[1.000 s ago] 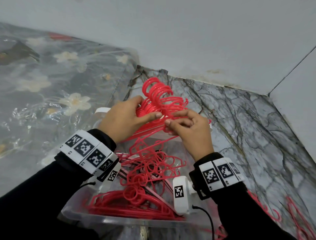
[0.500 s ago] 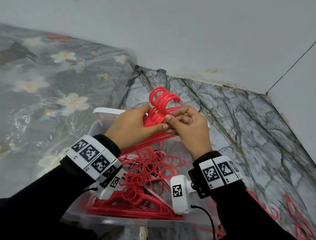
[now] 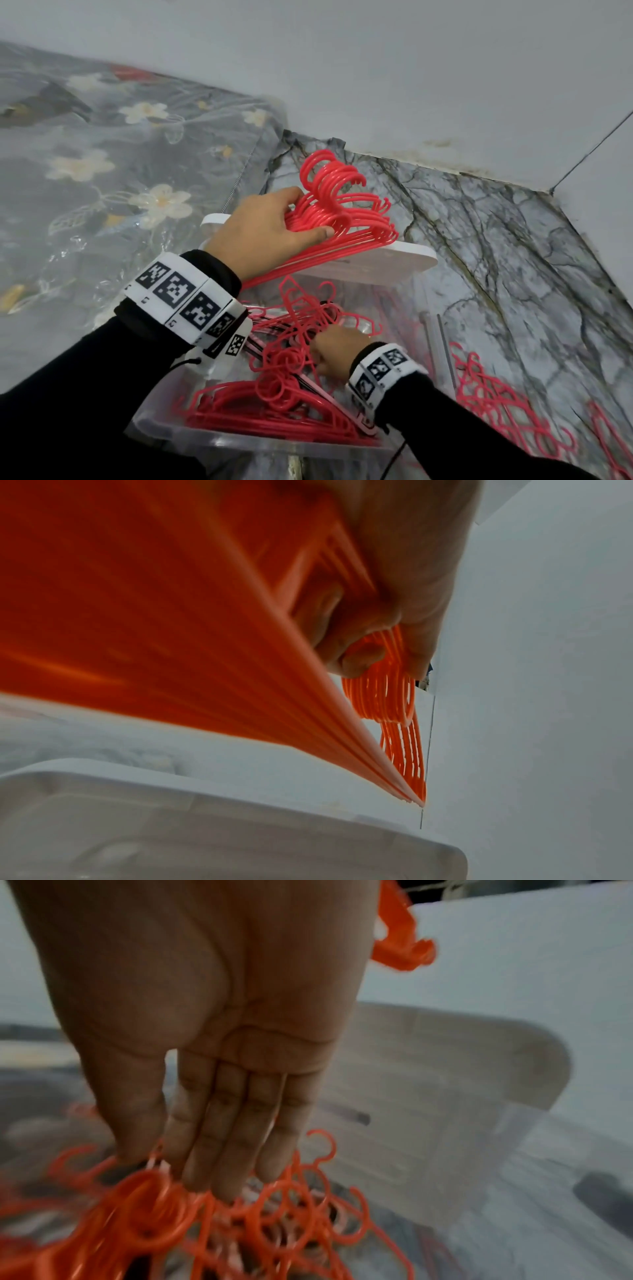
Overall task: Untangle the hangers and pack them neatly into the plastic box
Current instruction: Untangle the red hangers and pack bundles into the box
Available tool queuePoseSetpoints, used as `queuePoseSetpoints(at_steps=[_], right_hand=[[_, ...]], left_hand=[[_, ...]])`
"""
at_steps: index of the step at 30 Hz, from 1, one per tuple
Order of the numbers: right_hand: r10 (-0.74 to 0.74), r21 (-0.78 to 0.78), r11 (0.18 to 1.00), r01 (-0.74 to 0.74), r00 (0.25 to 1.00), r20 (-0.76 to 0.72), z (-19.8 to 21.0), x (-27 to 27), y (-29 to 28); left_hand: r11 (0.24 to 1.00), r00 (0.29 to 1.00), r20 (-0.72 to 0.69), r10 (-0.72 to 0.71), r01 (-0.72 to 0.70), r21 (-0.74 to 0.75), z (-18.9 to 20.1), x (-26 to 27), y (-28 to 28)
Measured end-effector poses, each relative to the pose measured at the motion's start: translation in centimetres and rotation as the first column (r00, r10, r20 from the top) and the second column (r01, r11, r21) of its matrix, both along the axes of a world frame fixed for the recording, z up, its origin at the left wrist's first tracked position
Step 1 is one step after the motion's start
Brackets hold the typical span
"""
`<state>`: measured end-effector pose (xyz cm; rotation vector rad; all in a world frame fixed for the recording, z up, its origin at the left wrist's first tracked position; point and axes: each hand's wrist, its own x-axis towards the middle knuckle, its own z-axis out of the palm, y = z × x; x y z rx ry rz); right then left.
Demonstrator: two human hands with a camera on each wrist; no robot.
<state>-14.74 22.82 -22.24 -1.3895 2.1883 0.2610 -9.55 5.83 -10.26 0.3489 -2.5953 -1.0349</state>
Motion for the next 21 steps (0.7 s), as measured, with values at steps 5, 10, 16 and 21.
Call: queuePoseSetpoints(at_steps=[5,10,16,21], right_hand=[[0.347,0.188,0.927,-0.325,0.933,-0.097,-3.7,2.4,-1.1],[0.382,0.244,0.899,-0.364,0.924,-0.029,-5.4,3.3,-1.3],[0.23,0.157,0.96,-0.233,0.972,0.041,-4.7,2.5,-2.0],[0.125,-0.073,0.991,-0.115,0.982,0.139,-3.1,1.7,-3.2]], left_hand=[[1.0,1.0,0.012,-0.006,0.007,-0.024,0.0,0.0,0.0],[0.999,1.0,0.019,0.006,-0.005,-0.043,0.0,-0.1,-0.5],[0.996,0.999,0.003,0.04,-0.039,-0.074,0.0,0.0,-0.8],[0.997,0.999,0.006,0.041,-0.04,-0.066,0.3,0.0,-0.8]])
